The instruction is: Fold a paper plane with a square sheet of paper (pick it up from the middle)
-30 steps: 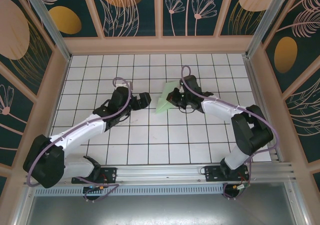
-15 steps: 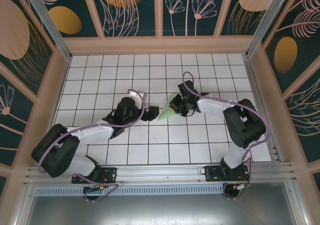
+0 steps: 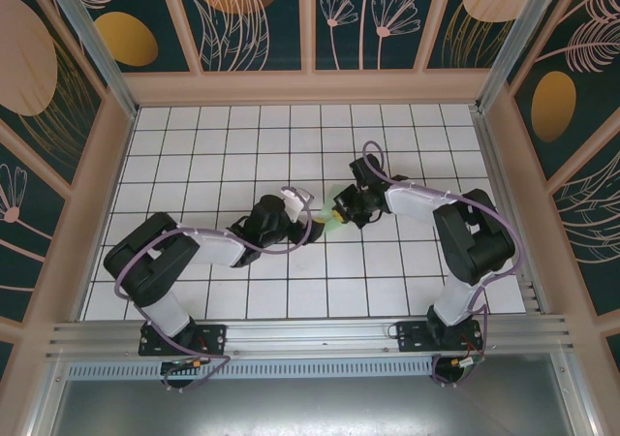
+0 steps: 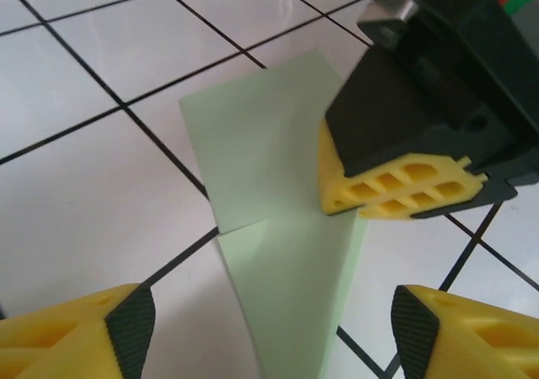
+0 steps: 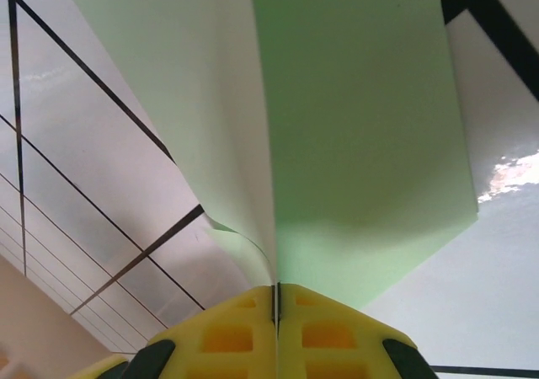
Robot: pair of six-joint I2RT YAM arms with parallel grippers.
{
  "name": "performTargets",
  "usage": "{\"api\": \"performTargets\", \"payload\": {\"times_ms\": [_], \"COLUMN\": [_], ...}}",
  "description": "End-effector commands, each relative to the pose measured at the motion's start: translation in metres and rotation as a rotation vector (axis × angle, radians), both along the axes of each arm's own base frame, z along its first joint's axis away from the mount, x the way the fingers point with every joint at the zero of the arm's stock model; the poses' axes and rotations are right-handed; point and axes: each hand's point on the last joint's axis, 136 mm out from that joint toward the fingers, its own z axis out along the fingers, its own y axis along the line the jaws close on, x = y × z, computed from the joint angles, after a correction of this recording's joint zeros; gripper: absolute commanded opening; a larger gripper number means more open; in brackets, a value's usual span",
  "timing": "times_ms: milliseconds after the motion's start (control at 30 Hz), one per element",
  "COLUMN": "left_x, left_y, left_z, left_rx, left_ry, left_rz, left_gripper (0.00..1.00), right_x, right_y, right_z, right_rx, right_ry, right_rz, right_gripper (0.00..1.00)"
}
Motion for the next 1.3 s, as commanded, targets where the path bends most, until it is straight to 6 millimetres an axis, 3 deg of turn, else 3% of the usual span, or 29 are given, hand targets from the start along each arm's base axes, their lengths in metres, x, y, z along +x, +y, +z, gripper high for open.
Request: {"api": "performTargets", "payload": {"times_ms": [0,267,600,1000,1133,1267], "left_x": [0.0,-0.002,0.001,-0.003,-0.003,-0.006], "left_y": [-0.02,-0.029,-0.033,-0.033,-0.033,-0.034], "left_z": [0.003,-0.017,-0.026,-0.034,-0.036,-0.038], "left_rx": [-0.008,0.011,0.021,0.044,0.051,0.047], "left_ry": [-0.054,-0.027,-0.035,-0.033,-0.03,-0.001], "left_rz": [-0.091,-0.135,-0.147,-0.174,-0.176,-0.189], "left_gripper": [0.72,0.58,0.41,0.35,0.25,0.2], "right_x": [-0.004,-0.005,-0.008,-0.006,-0.004,0.003], "right_y": [0.003,0.005,0.011,0.013,0.012,0.005], "right_z": [0.0,-0.002,-0.005,0.0,0.004,0.008], "right_rx": [0.013,0.019,0.05,0.065,0.063,0.031], "right_ry": [0.059,0.076,0.095,0.095,0.081,0.039], "right_rz": [-0.002,0.007,0.03,0.04,0.041,0.06], "right_gripper": [0.0,0.0,0.0,0.03,0.13,0.34]}}
